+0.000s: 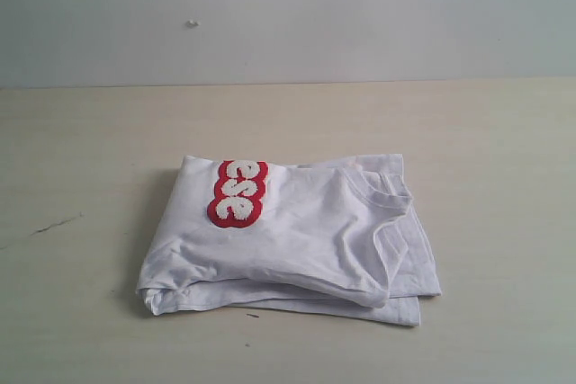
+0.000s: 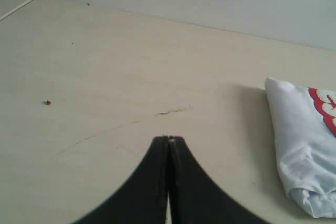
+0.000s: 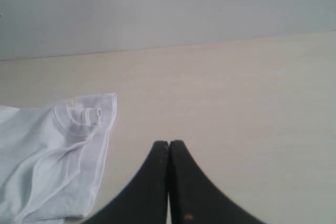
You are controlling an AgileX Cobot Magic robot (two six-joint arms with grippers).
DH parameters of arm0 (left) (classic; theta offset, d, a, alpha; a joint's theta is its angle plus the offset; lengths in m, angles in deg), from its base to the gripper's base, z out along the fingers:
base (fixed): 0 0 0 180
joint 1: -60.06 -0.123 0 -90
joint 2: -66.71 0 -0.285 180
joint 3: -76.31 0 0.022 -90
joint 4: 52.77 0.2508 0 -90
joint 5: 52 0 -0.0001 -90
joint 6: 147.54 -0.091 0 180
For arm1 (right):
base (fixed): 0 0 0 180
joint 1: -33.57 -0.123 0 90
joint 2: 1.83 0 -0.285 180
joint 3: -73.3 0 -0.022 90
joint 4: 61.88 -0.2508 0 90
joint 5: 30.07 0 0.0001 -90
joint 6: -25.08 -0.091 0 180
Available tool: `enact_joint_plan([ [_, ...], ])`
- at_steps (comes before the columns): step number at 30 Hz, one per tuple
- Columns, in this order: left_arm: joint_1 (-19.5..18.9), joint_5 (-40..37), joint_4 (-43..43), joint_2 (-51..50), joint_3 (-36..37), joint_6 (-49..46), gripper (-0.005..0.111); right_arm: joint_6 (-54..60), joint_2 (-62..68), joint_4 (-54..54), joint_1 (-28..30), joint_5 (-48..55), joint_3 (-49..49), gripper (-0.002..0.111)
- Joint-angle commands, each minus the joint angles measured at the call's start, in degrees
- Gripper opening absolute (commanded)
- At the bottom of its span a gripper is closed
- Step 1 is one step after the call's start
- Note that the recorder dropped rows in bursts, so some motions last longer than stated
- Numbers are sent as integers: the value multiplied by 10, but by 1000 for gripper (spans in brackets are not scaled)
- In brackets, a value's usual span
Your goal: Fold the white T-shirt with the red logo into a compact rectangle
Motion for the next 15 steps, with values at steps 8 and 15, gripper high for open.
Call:
enact_joint_plan([
  [8, 3, 4, -5, 3, 2, -2, 0, 32, -64, 8, 10, 16, -2, 0],
  [15, 3, 4, -5, 3, 2, -2, 0, 7, -64, 15, 10, 35, -2, 0],
])
